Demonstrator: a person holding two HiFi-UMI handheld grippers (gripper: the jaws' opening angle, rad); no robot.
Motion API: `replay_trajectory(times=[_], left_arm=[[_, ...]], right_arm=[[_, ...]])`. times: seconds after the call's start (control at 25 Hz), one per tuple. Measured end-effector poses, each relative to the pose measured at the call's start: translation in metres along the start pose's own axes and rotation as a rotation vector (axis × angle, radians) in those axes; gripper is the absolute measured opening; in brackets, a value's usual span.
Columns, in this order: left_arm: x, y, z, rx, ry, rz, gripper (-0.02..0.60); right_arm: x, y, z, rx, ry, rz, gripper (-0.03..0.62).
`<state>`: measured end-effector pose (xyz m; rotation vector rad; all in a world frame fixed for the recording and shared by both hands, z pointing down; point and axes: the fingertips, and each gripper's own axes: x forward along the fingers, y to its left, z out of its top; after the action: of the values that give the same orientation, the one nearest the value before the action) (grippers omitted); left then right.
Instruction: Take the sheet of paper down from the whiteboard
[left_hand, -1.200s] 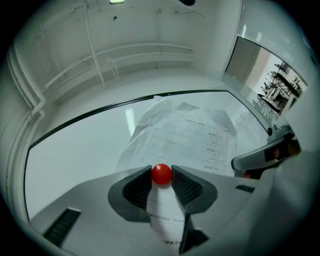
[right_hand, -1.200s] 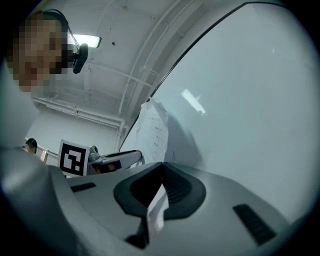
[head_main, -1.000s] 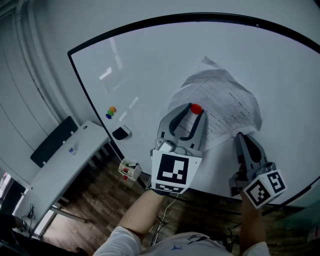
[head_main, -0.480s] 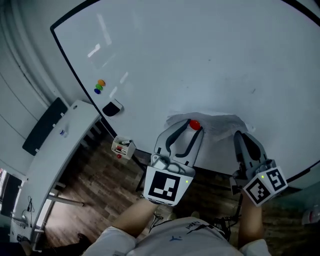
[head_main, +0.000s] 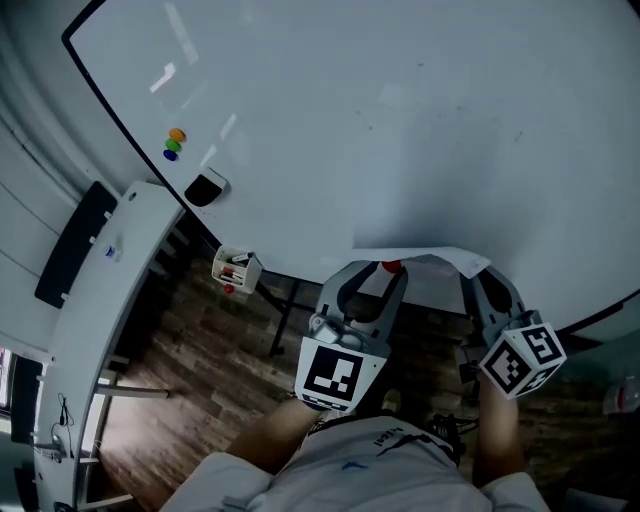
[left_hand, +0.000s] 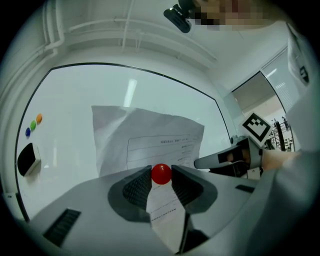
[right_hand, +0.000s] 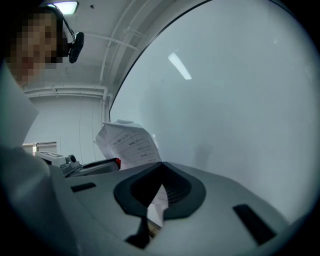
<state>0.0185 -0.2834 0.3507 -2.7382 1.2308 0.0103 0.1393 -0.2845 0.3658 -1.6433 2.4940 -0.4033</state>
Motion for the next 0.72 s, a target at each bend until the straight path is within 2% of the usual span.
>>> replay_trajectory(times=[0.24, 0.72], left_arm=[[-0.001, 0.002, -0.019, -0.031, 0.03, -0.012, 0.133], [0.002, 0.006, -0.019, -0.028, 0.027, -0.019, 0.133]], right_arm=[[0.001, -0.002, -0.021, 0.021, 0.048, -0.027, 0.014], [0.002, -0.002, -0.02, 0.014, 0.048, -0.041, 0.014]])
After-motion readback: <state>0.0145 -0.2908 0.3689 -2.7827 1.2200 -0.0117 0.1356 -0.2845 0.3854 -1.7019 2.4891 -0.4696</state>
